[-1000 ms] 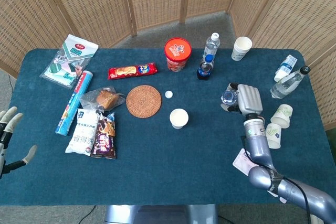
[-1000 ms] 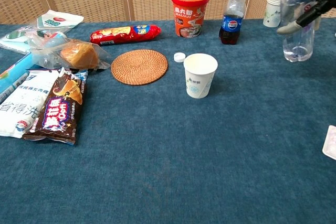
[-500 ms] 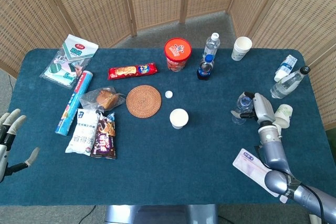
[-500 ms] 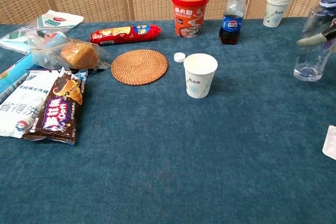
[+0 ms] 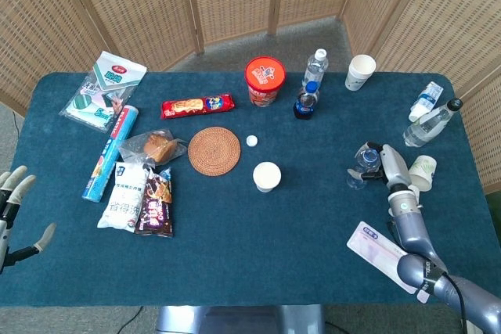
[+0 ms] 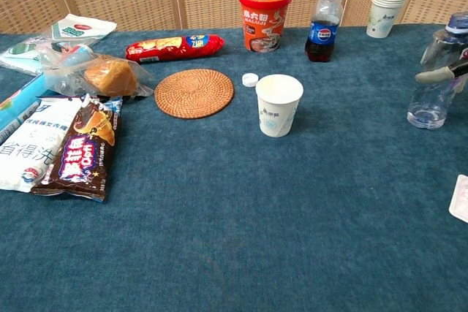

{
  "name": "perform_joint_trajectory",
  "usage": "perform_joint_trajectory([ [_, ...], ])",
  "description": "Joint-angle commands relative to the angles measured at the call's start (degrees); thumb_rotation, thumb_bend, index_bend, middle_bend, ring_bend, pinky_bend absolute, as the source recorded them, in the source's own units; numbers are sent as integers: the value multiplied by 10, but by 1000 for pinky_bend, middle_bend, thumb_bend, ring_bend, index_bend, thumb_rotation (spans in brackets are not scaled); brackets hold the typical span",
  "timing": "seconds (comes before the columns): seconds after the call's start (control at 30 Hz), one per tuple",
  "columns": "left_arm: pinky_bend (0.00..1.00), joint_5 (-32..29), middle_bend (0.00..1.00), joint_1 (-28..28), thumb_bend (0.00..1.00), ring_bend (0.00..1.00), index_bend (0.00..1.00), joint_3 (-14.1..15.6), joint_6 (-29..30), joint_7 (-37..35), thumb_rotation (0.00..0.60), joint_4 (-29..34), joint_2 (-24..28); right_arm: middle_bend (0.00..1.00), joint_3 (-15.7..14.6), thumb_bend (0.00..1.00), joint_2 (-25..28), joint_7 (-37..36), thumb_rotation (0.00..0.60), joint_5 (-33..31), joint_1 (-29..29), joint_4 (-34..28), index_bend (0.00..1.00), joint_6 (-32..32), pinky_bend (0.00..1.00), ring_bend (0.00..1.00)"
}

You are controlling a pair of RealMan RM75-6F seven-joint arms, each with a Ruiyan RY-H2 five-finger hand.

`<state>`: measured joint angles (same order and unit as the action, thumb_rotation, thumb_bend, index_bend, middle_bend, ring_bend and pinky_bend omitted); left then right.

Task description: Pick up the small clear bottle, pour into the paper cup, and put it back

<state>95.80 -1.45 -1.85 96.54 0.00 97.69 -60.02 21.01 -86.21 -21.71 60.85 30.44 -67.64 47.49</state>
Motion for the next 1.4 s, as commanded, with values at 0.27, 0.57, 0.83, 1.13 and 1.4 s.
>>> perform_joint_trajectory([
  [0.27,44,4,73,0,380,1,77,-1,1,2,371,2,2,491,-5,256,-10,-50,600,33,0,26,518,16,340,427],
  [0.57,44,7,72,2,379,0,76,-1,7,1,370,1,1,414,-15,251,2,-72,600,42,-3,20,418,5,202,353],
  [0.83,44,15,72,2,379,0,77,-2,11,1,370,2,1,322,-23,253,22,-76,600,49,-5,0,297,-2,71,265],
  [1.13,44,17,72,6,379,0,77,-2,20,-8,368,-5,0,181,-26,250,41,-73,600,50,-2,-19,118,-10,1,132],
  [1.4,44,16,72,7,380,0,77,-2,22,-13,366,-9,-1,114,-22,252,61,-63,586,44,4,-34,36,-13,0,38],
])
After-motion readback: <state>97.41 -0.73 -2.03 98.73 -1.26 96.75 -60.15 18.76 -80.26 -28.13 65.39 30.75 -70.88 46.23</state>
